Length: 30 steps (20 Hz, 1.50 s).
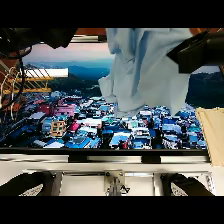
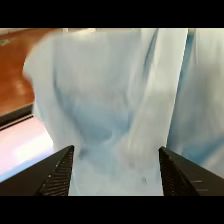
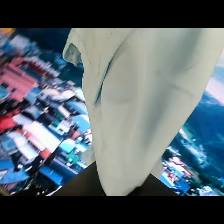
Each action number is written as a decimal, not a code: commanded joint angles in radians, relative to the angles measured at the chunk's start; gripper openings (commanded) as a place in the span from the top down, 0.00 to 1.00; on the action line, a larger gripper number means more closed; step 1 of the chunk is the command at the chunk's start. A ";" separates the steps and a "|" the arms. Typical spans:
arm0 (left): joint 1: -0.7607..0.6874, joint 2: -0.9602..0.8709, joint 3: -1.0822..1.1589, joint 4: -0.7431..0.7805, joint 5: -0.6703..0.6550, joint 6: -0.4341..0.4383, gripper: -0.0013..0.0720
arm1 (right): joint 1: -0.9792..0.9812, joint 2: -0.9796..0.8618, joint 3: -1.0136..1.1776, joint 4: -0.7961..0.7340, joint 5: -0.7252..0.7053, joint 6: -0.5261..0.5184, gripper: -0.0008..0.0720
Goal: Fold the shirts.
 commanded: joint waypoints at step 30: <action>-0.106 -0.113 0.003 0.069 0.327 0.080 0.91 | 0.206 -0.092 0.001 0.099 0.003 -0.002 0.89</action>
